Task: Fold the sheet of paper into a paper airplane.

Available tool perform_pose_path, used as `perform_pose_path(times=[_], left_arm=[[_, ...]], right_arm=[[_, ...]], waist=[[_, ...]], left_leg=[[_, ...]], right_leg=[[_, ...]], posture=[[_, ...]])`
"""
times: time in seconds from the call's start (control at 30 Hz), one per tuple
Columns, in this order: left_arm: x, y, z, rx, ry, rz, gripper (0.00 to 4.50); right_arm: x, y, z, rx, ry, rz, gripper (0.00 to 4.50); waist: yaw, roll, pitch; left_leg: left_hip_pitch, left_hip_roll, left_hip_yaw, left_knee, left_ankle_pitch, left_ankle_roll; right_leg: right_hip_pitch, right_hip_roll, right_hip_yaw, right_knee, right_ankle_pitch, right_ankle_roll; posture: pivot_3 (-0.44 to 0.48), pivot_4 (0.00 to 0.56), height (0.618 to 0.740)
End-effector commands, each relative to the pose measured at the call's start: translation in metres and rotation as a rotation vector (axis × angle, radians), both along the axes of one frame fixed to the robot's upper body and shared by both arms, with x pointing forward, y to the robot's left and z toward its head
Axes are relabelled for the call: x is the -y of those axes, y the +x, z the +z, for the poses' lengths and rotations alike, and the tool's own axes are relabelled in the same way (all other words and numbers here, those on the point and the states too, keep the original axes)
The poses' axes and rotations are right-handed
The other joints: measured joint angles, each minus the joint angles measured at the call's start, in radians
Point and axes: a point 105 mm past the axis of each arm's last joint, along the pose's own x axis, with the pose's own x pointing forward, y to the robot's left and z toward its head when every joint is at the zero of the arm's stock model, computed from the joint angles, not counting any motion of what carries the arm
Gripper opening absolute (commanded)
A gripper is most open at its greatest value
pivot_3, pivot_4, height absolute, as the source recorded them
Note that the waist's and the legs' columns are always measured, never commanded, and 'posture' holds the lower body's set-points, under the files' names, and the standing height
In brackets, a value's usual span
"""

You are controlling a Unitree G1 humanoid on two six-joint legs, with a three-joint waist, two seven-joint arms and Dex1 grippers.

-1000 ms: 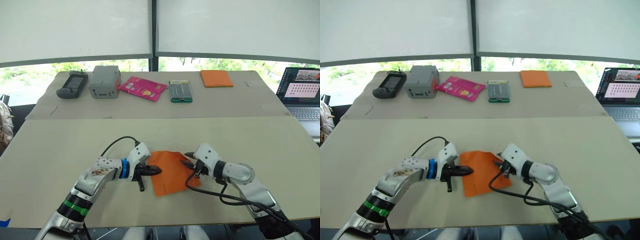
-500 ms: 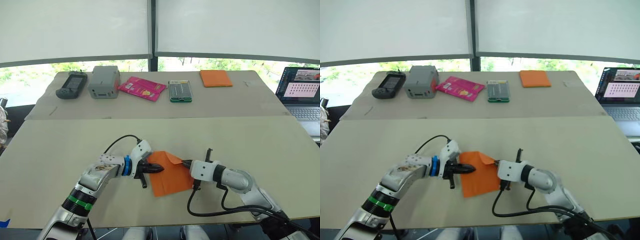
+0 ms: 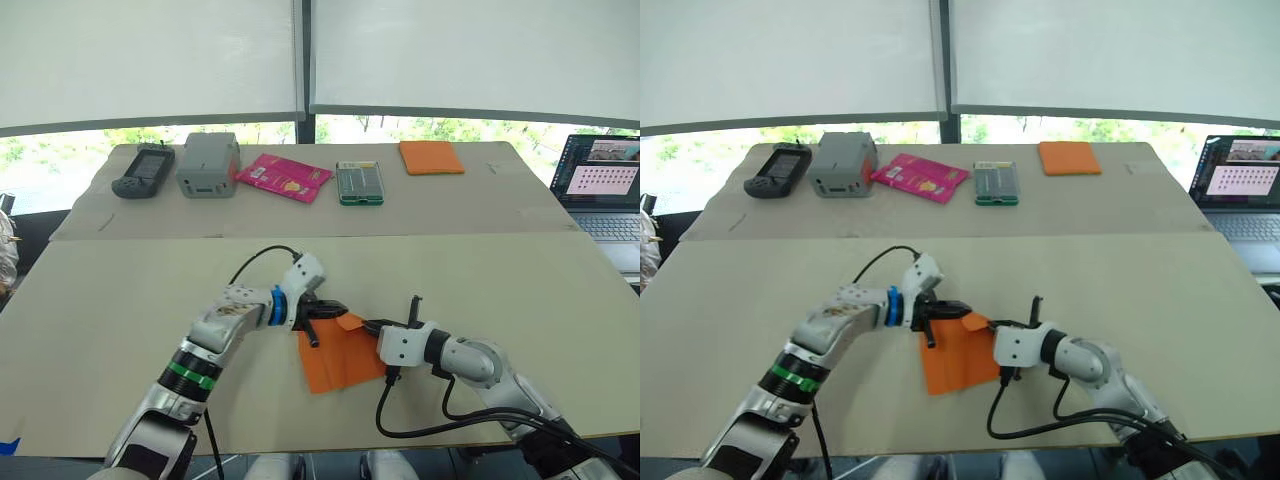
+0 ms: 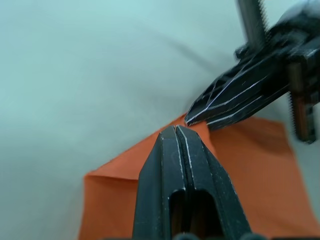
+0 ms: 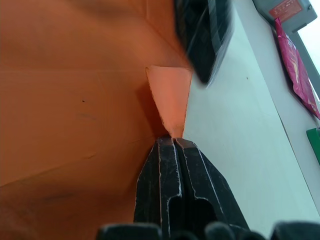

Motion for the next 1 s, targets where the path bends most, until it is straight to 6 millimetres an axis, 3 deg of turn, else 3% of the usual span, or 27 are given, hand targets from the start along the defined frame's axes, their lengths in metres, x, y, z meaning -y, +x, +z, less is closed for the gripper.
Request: perform_pose_path(times=[0.03,0.2,0.3,0.43,0.57,0.63,0.8,0.93,1.0], left_arm=[[0.001,0.0,-0.01,0.03,0.083,-0.017,0.0],[-0.003,0.002,-0.019,0.028,0.122,-0.008,0.0],[-0.002,0.003,-0.019,0.029,0.116,-0.011,0.0],[0.0,0.002,-0.02,0.028,0.11,-0.021,0.0],[-0.002,0.004,-0.019,0.04,0.109,-0.013,0.0],[-0.004,0.008,-0.02,0.062,0.125,-0.001,0.0],[-0.006,0.012,-0.016,0.074,0.11,0.02,0.0],[-0.011,0.017,-0.015,0.092,0.117,0.045,0.0],[-0.013,0.019,-0.015,0.104,0.127,0.057,0.0]], right_arm=[[0.003,-0.003,-0.012,-0.035,-0.056,0.002,0.01],[0.009,-0.003,-0.006,-0.021,-0.061,-0.006,0.01],[0.014,-0.007,0.002,-0.037,-0.049,0.003,0.89],[0.023,-0.011,0.018,-0.024,-0.057,0.006,2.38],[0.031,-0.004,0.057,-0.038,0.131,-0.069,3.65],[0.03,0.004,0.07,-0.059,0.237,-0.114,3.28],[0.013,0.013,0.059,-0.185,0.346,-0.172,1.66],[-0.004,0.017,0.036,-0.309,0.368,-0.23,0.24],[-0.006,0.016,0.019,-0.383,0.346,-0.262,0.02]], waist=[[0.0,0.0,0.0],[0.003,0.0,0.0],[0.005,0.0,0.0],[0.005,0.0,0.0],[0.003,0.0,0.0],[0.002,0.0,0.0],[0.001,0.0,0.0],[0.002,0.0,0.0],[0.001,0.0,0.0]], left_leg=[[0.0,0.0,0.0,0.0,0.0,0.0],[0.001,0.0,0.0,0.0,-0.001,0.002],[0.001,0.0,0.0,0.0,-0.003,0.006],[0.001,0.0,0.0,0.0,-0.004,0.006],[0.0,0.0,0.0,0.001,-0.004,0.007],[0.0,0.001,0.0,0.0,-0.004,0.007],[0.0,0.002,0.0,0.0,-0.004,0.006],[-0.001,0.002,0.0,0.0,-0.004,0.006],[-0.001,0.001,0.0,0.0,-0.004,0.006]], right_leg=[[0.0,0.0,0.0,0.0,0.0,0.0],[0.001,0.0,0.0,0.0,0.0,0.0],[0.001,0.0,0.0,0.0,0.0,0.0],[0.001,0.0,0.0,0.0,0.0,0.0],[0.001,0.0,0.0,0.0,0.0,0.0],[0.001,0.0,0.0,-0.001,0.0,0.0],[0.0,0.0,0.0,0.0,0.0,0.0],[-0.001,-0.001,0.0,0.001,0.0,0.0],[-0.002,-0.001,0.0,0.001,0.0,0.0]], posture=[[0.0,0.15,0.74],[0.0,0.15,0.74],[0.0,0.15,0.74],[0.0,0.15,0.74],[0.0,0.15,0.74],[0.0,0.15,0.74],[0.0,0.15,0.74],[0.0,0.15,0.74],[0.0,0.15,0.74]])
